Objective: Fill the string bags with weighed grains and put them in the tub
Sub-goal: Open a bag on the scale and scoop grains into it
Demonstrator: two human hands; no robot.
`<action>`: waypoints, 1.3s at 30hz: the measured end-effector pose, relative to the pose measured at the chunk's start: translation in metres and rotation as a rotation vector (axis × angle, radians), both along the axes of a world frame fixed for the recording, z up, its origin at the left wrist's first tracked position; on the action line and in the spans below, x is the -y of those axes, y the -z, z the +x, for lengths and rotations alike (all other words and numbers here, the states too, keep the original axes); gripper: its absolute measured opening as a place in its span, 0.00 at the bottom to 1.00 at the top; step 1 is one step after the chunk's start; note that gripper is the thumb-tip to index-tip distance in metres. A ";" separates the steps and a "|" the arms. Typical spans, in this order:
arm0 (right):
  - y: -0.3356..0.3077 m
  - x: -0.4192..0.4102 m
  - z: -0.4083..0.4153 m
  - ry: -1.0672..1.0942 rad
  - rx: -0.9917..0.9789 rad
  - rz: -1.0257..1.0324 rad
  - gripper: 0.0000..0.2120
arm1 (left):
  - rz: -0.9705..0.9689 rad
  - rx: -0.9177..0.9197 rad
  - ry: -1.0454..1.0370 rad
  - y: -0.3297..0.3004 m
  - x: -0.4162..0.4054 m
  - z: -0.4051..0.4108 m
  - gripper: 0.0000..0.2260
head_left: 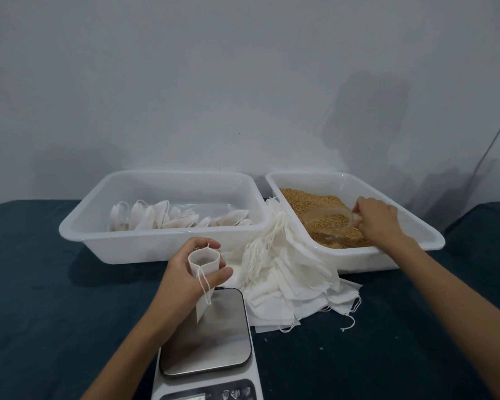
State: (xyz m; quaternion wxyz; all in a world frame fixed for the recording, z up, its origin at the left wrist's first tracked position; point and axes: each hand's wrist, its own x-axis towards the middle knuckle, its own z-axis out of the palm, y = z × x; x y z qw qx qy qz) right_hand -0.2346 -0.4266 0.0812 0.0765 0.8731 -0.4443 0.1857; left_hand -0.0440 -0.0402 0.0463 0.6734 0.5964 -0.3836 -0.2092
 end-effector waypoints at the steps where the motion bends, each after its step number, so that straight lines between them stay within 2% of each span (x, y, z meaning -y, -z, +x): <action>1: 0.000 0.000 0.000 0.004 -0.005 0.004 0.06 | 0.001 0.001 -0.001 0.000 0.000 0.000 0.16; 7: -0.002 -0.005 -0.001 0.017 -0.009 0.047 0.07 | -0.002 -0.002 -0.005 0.000 0.001 -0.001 0.16; 13: -0.005 -0.008 -0.004 -0.051 0.160 0.307 0.10 | -0.009 -0.009 -0.006 0.000 0.001 -0.001 0.15; 16: -0.012 -0.017 -0.002 -0.148 0.255 0.364 0.10 | -0.014 -0.015 -0.001 0.001 0.001 -0.001 0.15; 19: -0.021 -0.035 0.007 -0.259 0.285 0.336 0.10 | -0.014 -0.016 0.001 0.002 0.003 -0.001 0.15; 24: -0.041 -0.080 0.024 -0.570 0.314 0.391 0.04 | -0.013 -0.026 0.010 0.002 0.001 0.001 0.16; 27: -0.050 -0.110 0.031 -0.701 0.207 0.333 0.07 | -0.006 -0.031 0.021 0.002 0.001 0.000 0.16; 32: -0.063 -0.143 0.034 -0.752 0.038 0.203 0.10 | 0.014 -0.024 0.022 -0.001 0.000 -0.001 0.15; 39: -0.076 -0.166 0.037 -0.805 0.006 0.017 0.15 | 0.021 -0.018 0.060 0.000 -0.001 -0.002 0.13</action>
